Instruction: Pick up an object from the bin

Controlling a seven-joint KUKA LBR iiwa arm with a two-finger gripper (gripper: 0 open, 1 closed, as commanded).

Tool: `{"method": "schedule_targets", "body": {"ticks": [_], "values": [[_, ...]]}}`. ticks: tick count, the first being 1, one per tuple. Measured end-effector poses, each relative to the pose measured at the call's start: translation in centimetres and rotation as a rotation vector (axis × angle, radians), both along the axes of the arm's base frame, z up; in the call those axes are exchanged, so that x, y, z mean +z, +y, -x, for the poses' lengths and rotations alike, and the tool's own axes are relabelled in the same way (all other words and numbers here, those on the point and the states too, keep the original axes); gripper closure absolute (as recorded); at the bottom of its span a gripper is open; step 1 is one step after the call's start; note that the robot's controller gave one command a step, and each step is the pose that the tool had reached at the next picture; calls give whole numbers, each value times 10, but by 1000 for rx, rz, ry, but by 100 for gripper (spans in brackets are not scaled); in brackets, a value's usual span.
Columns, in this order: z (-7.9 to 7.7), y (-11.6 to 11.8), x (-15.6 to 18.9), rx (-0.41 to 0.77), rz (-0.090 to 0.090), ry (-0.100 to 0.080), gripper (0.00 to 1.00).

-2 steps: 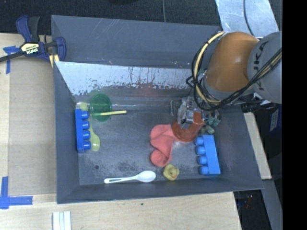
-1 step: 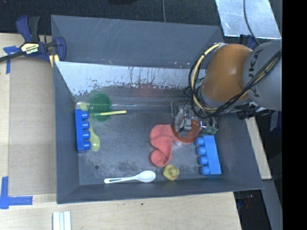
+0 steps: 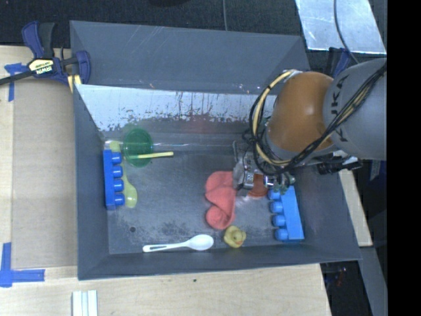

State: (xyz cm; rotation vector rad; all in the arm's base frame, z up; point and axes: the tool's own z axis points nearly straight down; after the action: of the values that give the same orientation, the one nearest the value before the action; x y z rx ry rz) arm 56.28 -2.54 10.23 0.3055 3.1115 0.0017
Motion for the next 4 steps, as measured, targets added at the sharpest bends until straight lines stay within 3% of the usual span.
{"method": "schedule_targets", "body": {"ticks": [1, 2, 3, 4], "values": [[23, -6, -27, -143, -1, -1, 100], [51, 32, -8, -16, 0, -1, 100], [26, 3, 77, -96, 2, -3, 0], [26, 3, 76, -95, 2, -2, 0]]}}
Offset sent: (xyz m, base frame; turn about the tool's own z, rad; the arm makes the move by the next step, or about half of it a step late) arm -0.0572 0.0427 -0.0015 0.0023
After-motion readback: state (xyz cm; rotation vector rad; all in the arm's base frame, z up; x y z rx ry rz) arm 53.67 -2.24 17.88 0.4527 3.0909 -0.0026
